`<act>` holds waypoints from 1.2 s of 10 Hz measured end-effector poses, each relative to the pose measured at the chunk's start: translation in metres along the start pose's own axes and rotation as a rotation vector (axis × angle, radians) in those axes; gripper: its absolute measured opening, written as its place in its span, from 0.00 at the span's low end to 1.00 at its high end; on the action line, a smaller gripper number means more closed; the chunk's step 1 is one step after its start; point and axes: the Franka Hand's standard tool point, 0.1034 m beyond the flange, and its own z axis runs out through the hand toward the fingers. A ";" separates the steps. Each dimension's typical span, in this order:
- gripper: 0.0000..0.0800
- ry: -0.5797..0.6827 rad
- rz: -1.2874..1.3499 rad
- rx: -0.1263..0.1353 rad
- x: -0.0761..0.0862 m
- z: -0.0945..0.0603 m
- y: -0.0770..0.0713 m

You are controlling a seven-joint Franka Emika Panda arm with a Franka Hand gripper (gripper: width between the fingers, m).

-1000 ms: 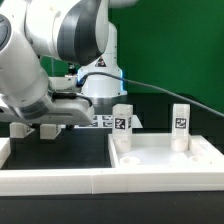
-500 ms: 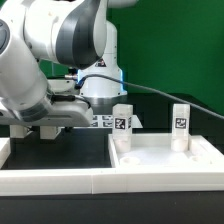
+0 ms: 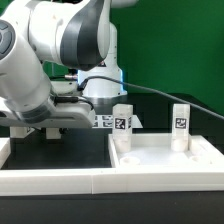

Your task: Assemble square table

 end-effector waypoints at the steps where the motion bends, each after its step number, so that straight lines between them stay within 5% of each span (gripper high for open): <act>1: 0.39 0.000 0.000 0.000 0.000 0.000 0.000; 5: 0.39 0.000 0.003 0.003 0.000 -0.009 -0.001; 9: 0.39 0.009 -0.016 0.009 -0.005 -0.053 -0.014; 12: 0.39 0.077 -0.018 -0.002 0.006 -0.055 -0.013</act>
Offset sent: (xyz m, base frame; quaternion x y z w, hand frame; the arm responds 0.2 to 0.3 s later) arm 0.0064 -0.0043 0.0080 0.0036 -0.0110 -0.0020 0.9999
